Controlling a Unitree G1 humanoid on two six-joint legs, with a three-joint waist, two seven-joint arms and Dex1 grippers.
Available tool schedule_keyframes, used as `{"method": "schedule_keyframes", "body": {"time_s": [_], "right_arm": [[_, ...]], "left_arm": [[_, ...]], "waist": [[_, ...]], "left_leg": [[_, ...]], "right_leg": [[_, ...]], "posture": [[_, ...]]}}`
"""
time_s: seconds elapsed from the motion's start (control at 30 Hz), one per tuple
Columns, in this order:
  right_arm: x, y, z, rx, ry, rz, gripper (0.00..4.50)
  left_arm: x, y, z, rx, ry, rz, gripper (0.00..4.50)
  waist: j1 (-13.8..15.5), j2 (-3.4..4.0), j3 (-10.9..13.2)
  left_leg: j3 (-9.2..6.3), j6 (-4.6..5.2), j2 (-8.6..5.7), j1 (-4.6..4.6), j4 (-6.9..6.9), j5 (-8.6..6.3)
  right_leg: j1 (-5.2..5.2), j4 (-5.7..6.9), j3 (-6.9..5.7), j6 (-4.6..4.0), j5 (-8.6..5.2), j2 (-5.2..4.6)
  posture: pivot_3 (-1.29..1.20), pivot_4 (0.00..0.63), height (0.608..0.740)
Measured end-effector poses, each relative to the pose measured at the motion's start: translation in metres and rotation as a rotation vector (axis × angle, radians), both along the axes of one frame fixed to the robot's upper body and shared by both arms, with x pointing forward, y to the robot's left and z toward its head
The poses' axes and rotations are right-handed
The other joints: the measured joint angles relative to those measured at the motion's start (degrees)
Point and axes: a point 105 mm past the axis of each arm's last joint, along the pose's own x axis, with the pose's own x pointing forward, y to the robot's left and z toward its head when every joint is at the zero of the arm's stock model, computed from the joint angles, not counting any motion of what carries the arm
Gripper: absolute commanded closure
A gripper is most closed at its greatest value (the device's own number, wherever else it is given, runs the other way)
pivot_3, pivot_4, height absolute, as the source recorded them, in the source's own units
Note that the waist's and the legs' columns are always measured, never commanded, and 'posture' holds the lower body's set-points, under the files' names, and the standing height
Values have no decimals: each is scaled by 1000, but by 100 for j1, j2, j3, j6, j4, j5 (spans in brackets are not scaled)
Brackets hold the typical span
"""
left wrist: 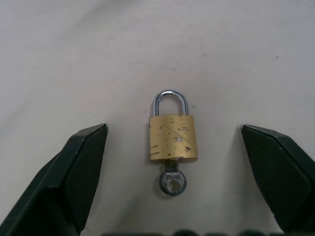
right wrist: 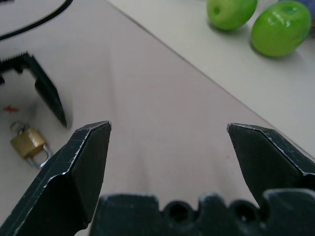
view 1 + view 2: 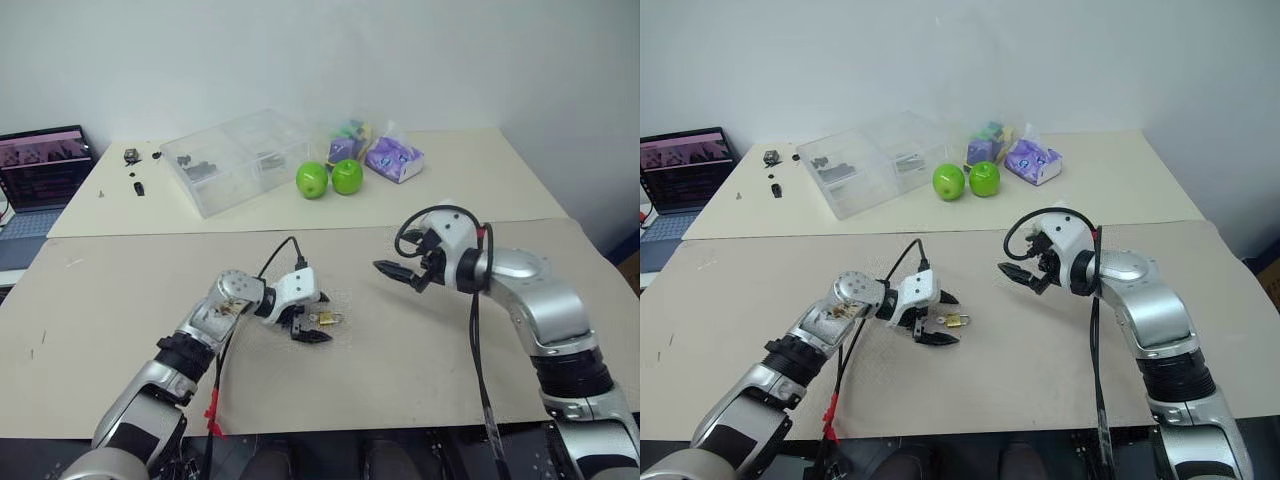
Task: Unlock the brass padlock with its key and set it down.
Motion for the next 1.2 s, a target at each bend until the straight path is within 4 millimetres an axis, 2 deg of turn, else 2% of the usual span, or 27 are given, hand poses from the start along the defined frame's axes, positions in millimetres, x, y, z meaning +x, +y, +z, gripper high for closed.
{"method": "schedule_keyframes", "body": {"time_s": [0.17,0.23,0.37,0.47,0.63,0.77,0.97,1.2], "right_arm": [[-19,5,13,-52,32,151,0],[-26,11,13,-44,59,220,0],[-43,31,-2,-59,143,402,0],[-42,42,-8,-29,181,456,0],[-39,65,-22,-26,204,536,0],[-38,81,-41,-15,230,588,0],[-20,102,-47,-1,173,617,0],[-10,103,-61,-62,133,625,0]], "left_arm": [[-14,46,28,-60,27,60,87],[-16,57,37,-81,23,90,87],[-11,80,57,-90,-54,150,87],[-2,103,59,-61,-107,229,87],[5,122,66,-53,-160,316,87],[4,130,72,-45,-193,345,87],[-5,125,70,-44,-200,339,87],[-11,127,68,-26,-196,365,87]], "waist": [[-127,6,2],[-124,3,4],[-115,3,5],[-127,4,5],[-117,-3,9],[-118,0,9],[-121,0,9],[-125,-3,8]], "left_leg": [[-3,15,15,9,-2,-9],[-6,15,18,9,0,-9],[-5,15,17,13,-1,-9],[-5,15,15,12,-2,-9],[-8,15,14,8,-3,-9],[-7,14,13,8,-5,-9],[-7,13,14,7,-8,-8],[3,13,13,4,-9,-8]], "right_leg": [[1,0,1,1,-2,11],[4,0,-5,1,-2,13],[7,-1,-7,2,-3,11],[1,0,-3,0,-2,9],[-6,2,-3,0,-1,8],[-11,7,-1,0,-1,6],[-27,24,0,-2,0,8],[-78,79,-4,-1,0,-3]], "posture": [[0,150,740],[0,150,740],[0,150,740],[0,150,740],[0,150,740],[0,150,740],[0,150,740],[0,150,740]]}}
